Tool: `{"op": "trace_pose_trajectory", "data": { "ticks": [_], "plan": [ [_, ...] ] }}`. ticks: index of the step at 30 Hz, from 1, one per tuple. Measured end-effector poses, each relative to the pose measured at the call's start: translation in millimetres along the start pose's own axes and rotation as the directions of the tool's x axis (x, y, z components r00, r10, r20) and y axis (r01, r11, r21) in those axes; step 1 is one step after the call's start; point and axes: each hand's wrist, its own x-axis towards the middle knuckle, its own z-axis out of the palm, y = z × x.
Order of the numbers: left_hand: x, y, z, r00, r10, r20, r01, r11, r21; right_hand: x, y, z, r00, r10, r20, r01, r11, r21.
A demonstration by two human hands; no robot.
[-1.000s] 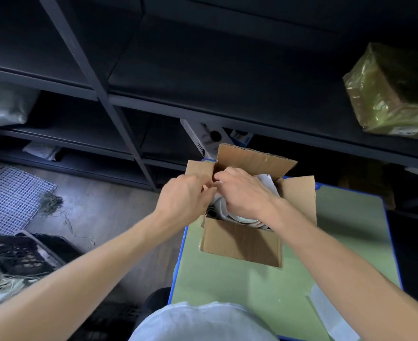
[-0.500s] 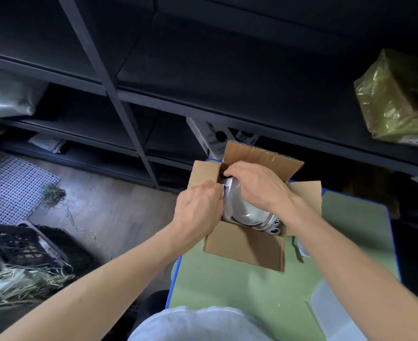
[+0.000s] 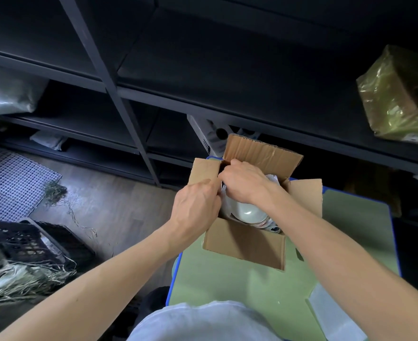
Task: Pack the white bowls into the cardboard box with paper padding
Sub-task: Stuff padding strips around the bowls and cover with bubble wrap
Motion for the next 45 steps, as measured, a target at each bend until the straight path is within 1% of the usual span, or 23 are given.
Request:
{"op": "trace_pose_trajectory", "data": {
  "ticks": [2, 5, 9, 12, 14, 16, 20, 24, 27, 30, 35, 38, 40, 45],
  "plan": [
    [0.7, -1.2, 0.5, 1.0, 0.006, -0.002, -0.006, 1.0, 0.003, -0.4, -3.1, -1.2, 0.999, 0.036, 0.012, -0.036, 0.999, 0.01],
    [1.7, -1.9, 1.0, 1.0, 0.001, -0.004, -0.001, 1.0, 0.022, -4.3, -3.2, -4.0, 1.0, 0.026, 0.01, -0.027, 0.999, 0.036],
    [0.3, -1.2, 2.3, 0.999, 0.008, -0.043, -0.005, 0.998, 0.059, -11.6, 5.7, -10.9, 0.998, 0.03, -0.057, -0.023, 0.994, 0.111],
    [-0.6, 3.8, 2.9, 0.998, 0.053, -0.02, -0.049, 0.982, 0.184, -16.0, 7.9, -14.5, 0.995, -0.03, -0.094, 0.038, 0.995, 0.091],
    [0.7, 6.8, 3.3, 0.998, 0.066, 0.009, -0.066, 0.962, 0.263, -18.2, 7.4, -12.7, 0.994, -0.035, -0.1, 0.046, 0.994, 0.101],
    [4.0, 8.1, 2.5, 0.998, 0.057, 0.026, -0.063, 0.952, 0.3, -18.1, 7.5, -7.4, 0.993, -0.025, -0.12, 0.039, 0.992, 0.118],
    [6.5, 11.2, 1.9, 0.998, 0.054, 0.024, -0.059, 0.963, 0.263, -17.3, 11.7, 2.0, 0.989, -0.031, -0.146, 0.053, 0.988, 0.144],
    [-3.3, 4.2, 1.6, 0.996, 0.083, -0.023, -0.076, 0.975, 0.211, -20.1, 16.8, 9.1, 0.967, -0.086, -0.241, 0.119, 0.985, 0.124],
    [-9.1, -0.1, 4.5, 0.996, 0.082, -0.02, -0.077, 0.979, 0.189, -21.1, 16.1, 13.3, 0.958, -0.102, -0.268, 0.137, 0.984, 0.117],
    [-5.8, 3.7, 6.6, 0.997, 0.063, -0.032, -0.056, 0.981, 0.188, -20.5, 14.2, 16.3, 0.961, -0.069, -0.268, 0.104, 0.988, 0.116],
    [-5.6, 7.2, 6.3, 0.995, 0.092, -0.046, -0.08, 0.971, 0.226, -15.7, 11.8, 12.2, 0.984, -0.038, -0.174, 0.066, 0.985, 0.157],
    [-0.5, 11.9, 6.7, 0.995, 0.086, -0.052, -0.069, 0.961, 0.266, -15.0, 11.3, 10.1, 0.988, 0.009, -0.151, 0.018, 0.983, 0.181],
    [5.5, 13.5, 8.9, 0.997, 0.071, -0.035, -0.057, 0.951, 0.304, -15.4, 12.2, 10.9, 0.988, 0.031, -0.154, -0.004, 0.984, 0.176],
    [5.8, 12.7, 10.9, 0.998, 0.046, -0.042, -0.03, 0.946, 0.322, -15.4, 11.2, 16.5, 0.975, 0.061, -0.212, -0.021, 0.982, 0.185]
  ]
}}
